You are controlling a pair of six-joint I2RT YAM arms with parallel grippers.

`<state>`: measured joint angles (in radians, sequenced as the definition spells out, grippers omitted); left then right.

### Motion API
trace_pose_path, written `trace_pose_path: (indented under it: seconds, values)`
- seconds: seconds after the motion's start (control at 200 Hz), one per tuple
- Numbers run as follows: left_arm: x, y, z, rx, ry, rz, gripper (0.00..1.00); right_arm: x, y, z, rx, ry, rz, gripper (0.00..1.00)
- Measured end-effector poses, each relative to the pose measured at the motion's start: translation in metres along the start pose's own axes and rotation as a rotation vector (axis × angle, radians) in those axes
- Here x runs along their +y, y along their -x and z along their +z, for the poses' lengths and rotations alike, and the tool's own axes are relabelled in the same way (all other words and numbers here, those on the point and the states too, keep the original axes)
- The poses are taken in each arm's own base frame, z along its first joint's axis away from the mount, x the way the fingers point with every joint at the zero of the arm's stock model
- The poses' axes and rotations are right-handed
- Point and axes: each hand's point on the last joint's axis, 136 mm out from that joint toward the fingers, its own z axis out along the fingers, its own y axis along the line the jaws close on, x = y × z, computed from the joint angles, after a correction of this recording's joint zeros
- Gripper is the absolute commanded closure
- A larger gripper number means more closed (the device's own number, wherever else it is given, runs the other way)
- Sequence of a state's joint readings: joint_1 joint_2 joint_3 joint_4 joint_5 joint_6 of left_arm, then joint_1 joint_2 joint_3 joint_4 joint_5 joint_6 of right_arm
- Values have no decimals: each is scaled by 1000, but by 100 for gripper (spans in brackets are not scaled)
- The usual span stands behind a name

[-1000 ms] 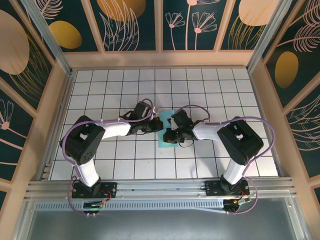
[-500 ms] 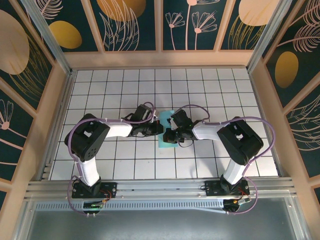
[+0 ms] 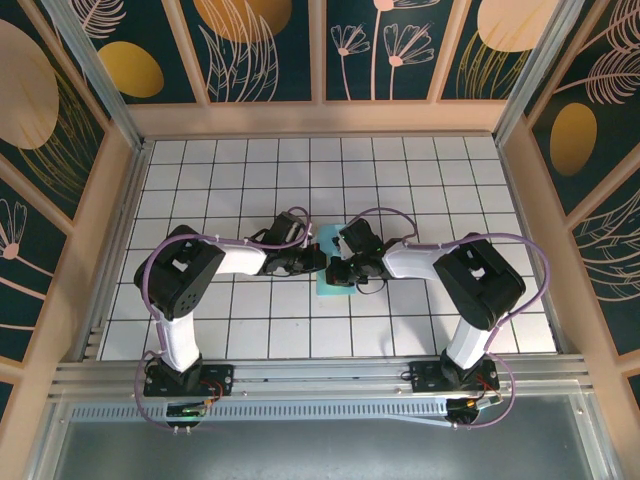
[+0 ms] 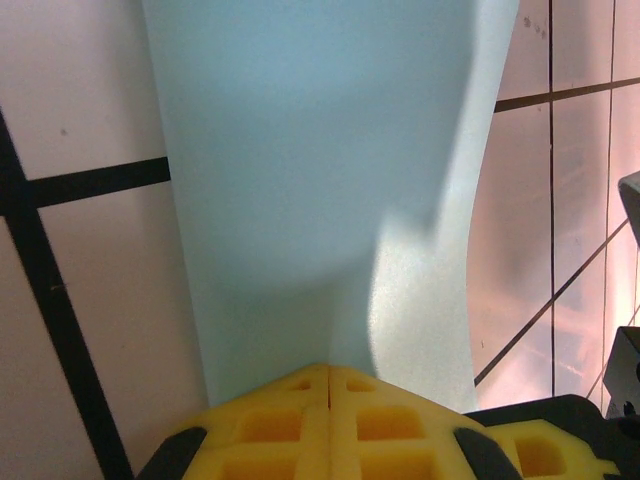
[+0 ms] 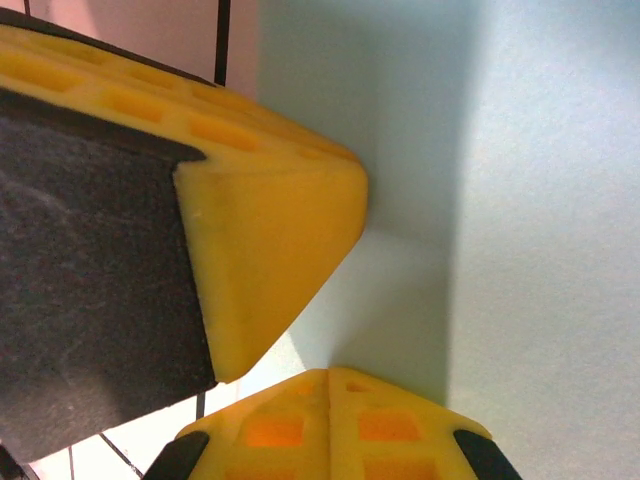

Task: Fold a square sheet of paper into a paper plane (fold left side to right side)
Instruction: First fold the square sheet of paper in half at the center of the table.

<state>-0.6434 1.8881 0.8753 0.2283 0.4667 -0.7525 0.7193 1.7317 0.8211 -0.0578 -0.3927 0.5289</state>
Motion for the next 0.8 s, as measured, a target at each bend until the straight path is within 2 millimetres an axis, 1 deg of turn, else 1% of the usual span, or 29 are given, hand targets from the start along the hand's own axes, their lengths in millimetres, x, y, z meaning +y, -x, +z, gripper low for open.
trace_pose_path:
  seconds: [0.19, 0.365, 0.49, 0.651, 0.801]
  values:
    - [0, 2, 1, -2, 0, -2, 100, 0, 0, 0, -2, -2, -8, 100]
    - [0, 11, 4, -3, 4, -5, 100, -1, 3, 1, -14, -6, -23, 100]
    - [2, 24, 5, -18, 12, -4, 100, -1, 4, 0, -21, -7, -31, 100]
    - [10, 54, 6, -71, 40, -1, 100, -1, 4, 1, -21, -7, -32, 100]
    - [15, 73, 7, -96, 58, 1, 100, -1, 4, 1, -21, -6, -33, 100]
